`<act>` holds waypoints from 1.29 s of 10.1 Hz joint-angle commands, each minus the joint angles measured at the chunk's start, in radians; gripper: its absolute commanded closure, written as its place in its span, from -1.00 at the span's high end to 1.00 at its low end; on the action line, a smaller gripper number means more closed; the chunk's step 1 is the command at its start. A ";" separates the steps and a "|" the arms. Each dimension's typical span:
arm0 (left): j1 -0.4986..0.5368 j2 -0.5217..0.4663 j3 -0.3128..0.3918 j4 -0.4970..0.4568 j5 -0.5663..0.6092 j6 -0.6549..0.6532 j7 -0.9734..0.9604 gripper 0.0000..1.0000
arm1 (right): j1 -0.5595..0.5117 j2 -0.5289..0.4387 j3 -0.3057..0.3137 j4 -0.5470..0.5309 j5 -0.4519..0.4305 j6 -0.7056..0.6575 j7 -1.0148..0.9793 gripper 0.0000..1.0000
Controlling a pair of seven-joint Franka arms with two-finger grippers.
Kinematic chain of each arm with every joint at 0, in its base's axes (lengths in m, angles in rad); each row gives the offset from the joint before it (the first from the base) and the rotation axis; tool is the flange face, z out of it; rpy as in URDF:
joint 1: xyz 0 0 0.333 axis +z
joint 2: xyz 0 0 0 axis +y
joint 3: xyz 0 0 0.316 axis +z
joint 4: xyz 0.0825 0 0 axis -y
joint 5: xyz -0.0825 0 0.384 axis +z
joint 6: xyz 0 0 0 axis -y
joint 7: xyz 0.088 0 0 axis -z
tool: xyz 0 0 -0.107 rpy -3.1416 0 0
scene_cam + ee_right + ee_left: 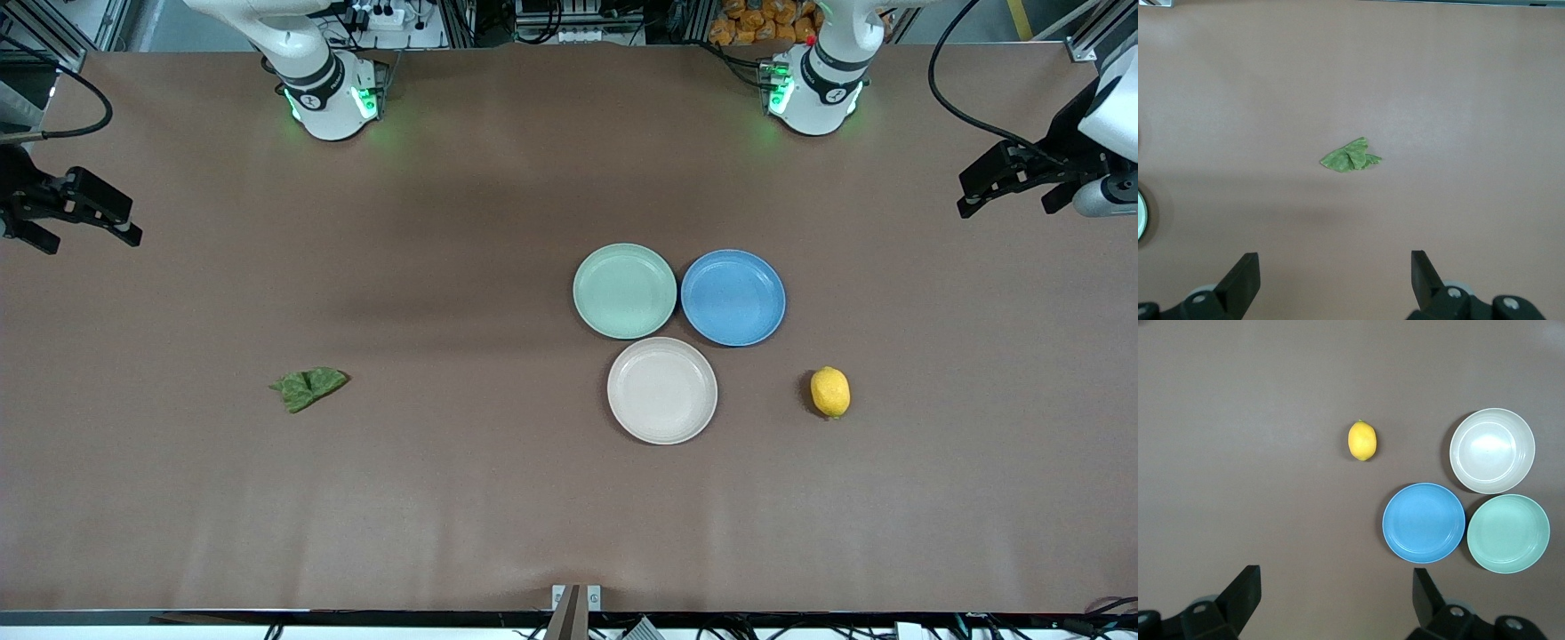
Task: Place lemon and lettuce in plates
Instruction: 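Move the left gripper toward the yellow lemon beside the plates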
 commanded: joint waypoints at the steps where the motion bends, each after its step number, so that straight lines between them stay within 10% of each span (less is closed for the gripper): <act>1: 0.001 0.001 0.004 0.011 -0.021 -0.018 0.024 1.00 | 0.011 -0.026 -0.007 -0.025 -0.006 0.007 -0.006 1.00; 13: -0.019 0.345 0.002 0.064 -0.026 0.080 0.004 1.00 | -0.013 -0.030 -0.010 -0.019 -0.047 -0.027 -0.004 1.00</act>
